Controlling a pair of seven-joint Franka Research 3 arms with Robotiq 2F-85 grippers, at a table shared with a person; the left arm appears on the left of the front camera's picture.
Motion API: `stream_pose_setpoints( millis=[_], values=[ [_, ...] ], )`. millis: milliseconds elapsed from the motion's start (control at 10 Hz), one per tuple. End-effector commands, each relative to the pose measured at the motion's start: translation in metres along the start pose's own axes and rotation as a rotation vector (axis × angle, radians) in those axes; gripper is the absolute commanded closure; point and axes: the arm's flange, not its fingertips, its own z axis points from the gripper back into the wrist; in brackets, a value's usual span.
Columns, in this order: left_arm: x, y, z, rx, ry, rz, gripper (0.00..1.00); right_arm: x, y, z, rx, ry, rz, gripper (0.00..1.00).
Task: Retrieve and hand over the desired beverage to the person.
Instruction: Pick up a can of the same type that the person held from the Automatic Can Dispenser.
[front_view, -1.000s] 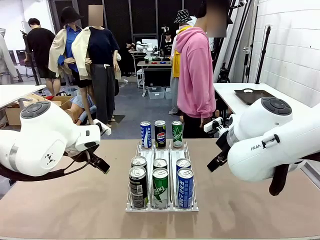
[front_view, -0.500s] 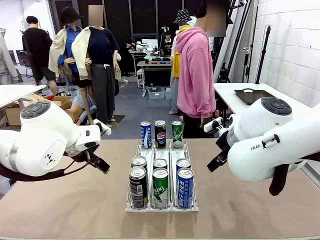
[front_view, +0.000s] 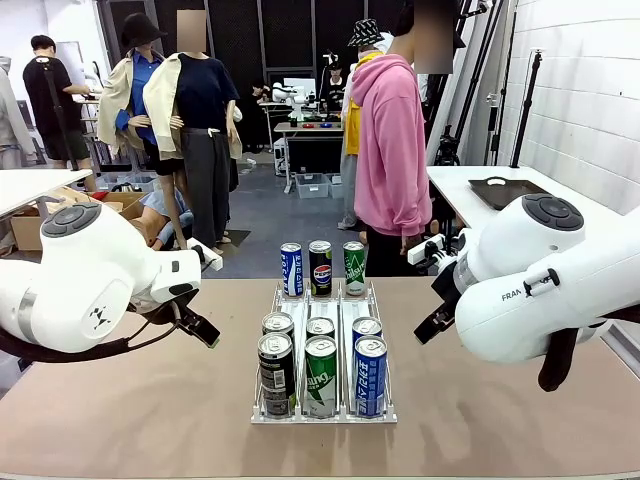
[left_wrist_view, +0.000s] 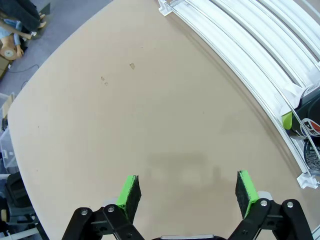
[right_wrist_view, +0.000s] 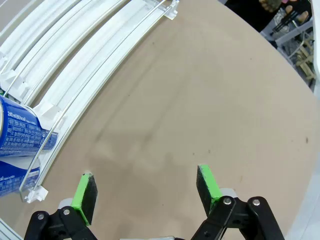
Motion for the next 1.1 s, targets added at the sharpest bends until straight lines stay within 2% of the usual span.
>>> stream_pose_setpoints(
  millis=[0, 1000],
  values=[
    [-0.0003, 0.0009, 0.0, 0.001, 0.0, 0.002, 0.0, 0.0, -0.0001, 0.0, 0.0, 0.0, 0.0, 0.0],
    [-0.0003, 0.0009, 0.0, 0.001, 0.0, 0.002, 0.0, 0.0, -0.0001, 0.0, 0.0, 0.0, 0.0, 0.0]
  ],
)
